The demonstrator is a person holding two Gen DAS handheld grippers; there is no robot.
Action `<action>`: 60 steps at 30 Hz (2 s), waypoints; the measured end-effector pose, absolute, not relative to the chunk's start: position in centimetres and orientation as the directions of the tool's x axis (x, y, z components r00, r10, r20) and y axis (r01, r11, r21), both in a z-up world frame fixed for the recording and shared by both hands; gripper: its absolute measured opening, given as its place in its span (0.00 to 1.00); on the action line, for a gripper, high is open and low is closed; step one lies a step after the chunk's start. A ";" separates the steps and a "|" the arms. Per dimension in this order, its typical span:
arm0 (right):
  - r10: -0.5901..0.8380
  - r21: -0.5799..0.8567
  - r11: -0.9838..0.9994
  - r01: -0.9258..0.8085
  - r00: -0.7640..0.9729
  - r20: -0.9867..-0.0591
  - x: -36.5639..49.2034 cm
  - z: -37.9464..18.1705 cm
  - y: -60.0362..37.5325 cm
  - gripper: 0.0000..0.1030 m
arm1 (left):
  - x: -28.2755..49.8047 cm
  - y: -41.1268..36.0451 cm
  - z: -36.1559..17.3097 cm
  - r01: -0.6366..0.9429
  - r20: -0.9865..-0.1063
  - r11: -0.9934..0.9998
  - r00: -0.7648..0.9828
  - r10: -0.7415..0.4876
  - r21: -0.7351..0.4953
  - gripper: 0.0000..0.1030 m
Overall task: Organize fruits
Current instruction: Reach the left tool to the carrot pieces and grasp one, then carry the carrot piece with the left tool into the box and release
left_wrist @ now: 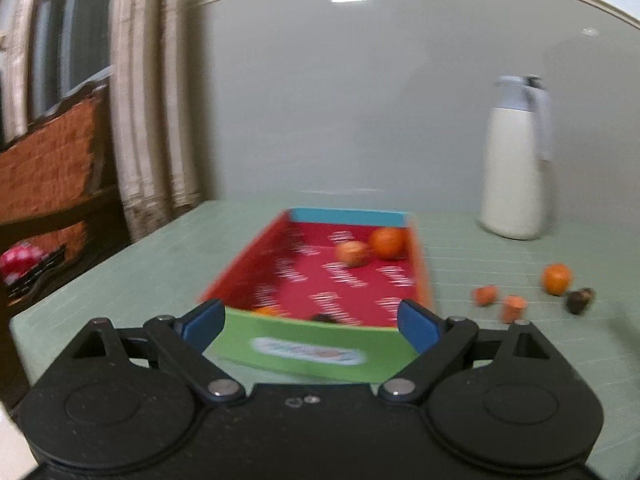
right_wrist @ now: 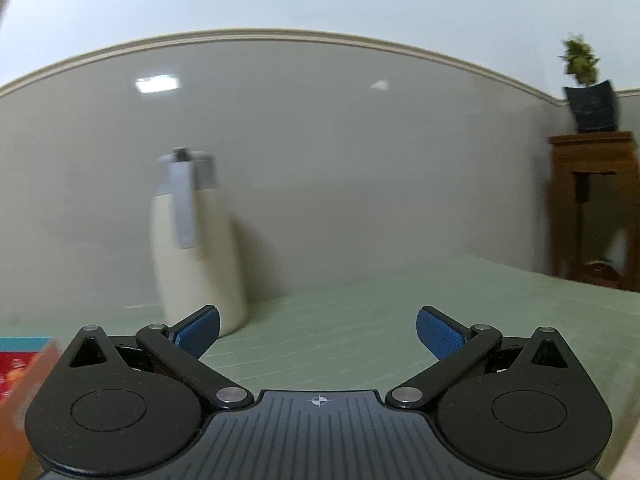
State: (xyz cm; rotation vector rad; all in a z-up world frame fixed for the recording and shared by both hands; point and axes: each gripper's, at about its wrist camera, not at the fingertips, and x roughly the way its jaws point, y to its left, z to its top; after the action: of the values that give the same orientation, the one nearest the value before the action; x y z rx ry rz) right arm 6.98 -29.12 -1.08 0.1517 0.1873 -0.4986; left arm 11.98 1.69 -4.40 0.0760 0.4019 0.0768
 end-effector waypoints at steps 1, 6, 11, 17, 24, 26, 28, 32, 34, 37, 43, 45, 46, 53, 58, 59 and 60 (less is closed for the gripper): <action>-0.468 0.098 0.862 0.497 0.856 -0.219 6.8 -1.1 -29.6 1.00 | 12.1 0.8 -4.5 -0.035 -0.388 0.995 0.919 0.068 0.092 0.84; -0.558 0.056 0.813 0.579 0.804 -0.205 5.5 -1.2 -31.4 1.00 | 13.0 -4.2 -4.9 0.094 -0.390 0.987 0.920 -0.035 0.132 0.84; -0.647 0.051 0.745 0.665 0.739 -0.188 4.8 -1.4 -33.5 1.00 | 14.7 -8.2 -6.0 0.182 -0.424 0.972 0.900 -0.104 0.147 0.80; -0.656 0.061 0.735 0.676 0.730 -0.190 3.4 -1.3 -35.7 1.00 | 17.4 -10.7 -7.7 0.234 -0.494 0.963 0.858 -0.140 0.132 0.67; -0.630 0.094 0.749 0.656 0.749 -0.204 3.1 -1.0 -37.1 1.00 | 20.0 -11.8 -9.3 0.251 -0.550 0.963 0.820 -0.159 0.095 0.49; -0.621 0.097 0.755 0.649 0.755 -0.211 3.2 -0.9 -36.9 1.00 | 20.5 -12.0 -9.6 0.253 -0.563 0.964 0.810 -0.165 0.081 0.45; -0.611 0.099 0.763 0.639 0.762 -0.216 3.3 -0.9 -36.9 1.00 | 21.0 -12.1 -9.9 0.251 -0.576 0.965 0.800 -0.167 0.069 0.35; -0.589 0.098 0.779 0.619 0.777 -0.224 3.5 -1.0 -36.8 1.00 | 21.7 -12.1 -10.3 0.249 -0.599 0.967 0.783 -0.171 0.048 0.23; -0.581 0.095 0.786 0.611 0.782 -0.226 3.5 -1.1 -36.5 1.00 | 21.7 -12.0 -10.3 0.250 -0.598 0.967 0.783 -0.173 0.046 0.22; -0.576 0.091 0.791 0.606 0.786 -0.225 3.6 -1.2 -36.2 1.00 | 21.6 -12.1 -10.2 0.256 -0.596 0.966 0.783 -0.177 0.049 0.13; -0.572 0.092 0.792 0.603 0.787 -0.231 3.8 -1.4 -36.0 1.00 | 21.4 -11.8 -10.1 0.250 -0.579 0.967 0.795 -0.181 0.041 0.13; -0.569 0.092 0.794 0.601 0.788 -0.234 3.9 -1.4 -36.1 1.00 | 21.1 -12.0 -10.0 0.253 -0.570 0.966 0.801 -0.181 0.049 0.13; -0.567 0.092 0.796 0.599 0.790 -0.235 3.9 -1.4 -36.1 1.00 | 20.8 -11.9 -9.9 0.253 -0.563 0.966 0.807 -0.180 0.053 0.13; -0.553 0.094 0.806 0.585 0.800 -0.235 4.2 -1.2 -35.6 1.00 | 19.6 -10.8 -8.3 0.225 -0.514 0.971 0.844 -0.155 0.076 0.13; -0.534 0.087 0.821 0.564 0.813 -0.232 4.4 -1.3 -34.9 1.00 | 19.0 -8.2 -6.0 0.165 -0.461 0.983 0.881 -0.109 0.083 0.13; -0.529 0.087 0.825 0.559 0.817 -0.229 4.4 -1.3 -34.7 1.00 | 18.9 -7.5 -5.6 0.148 -0.452 0.985 0.887 -0.092 0.088 0.13; -0.526 0.087 0.827 0.555 0.820 -0.228 4.4 -1.3 -34.5 1.00 | 18.8 -6.8 -5.3 0.129 -0.445 0.987 0.893 -0.074 0.094 0.13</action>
State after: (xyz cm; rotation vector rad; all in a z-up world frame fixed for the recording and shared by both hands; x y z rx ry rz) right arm 4.42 -34.55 -1.29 0.1522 0.1979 -0.5778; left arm 18.82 -6.84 -5.29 0.1218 0.4559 -0.1053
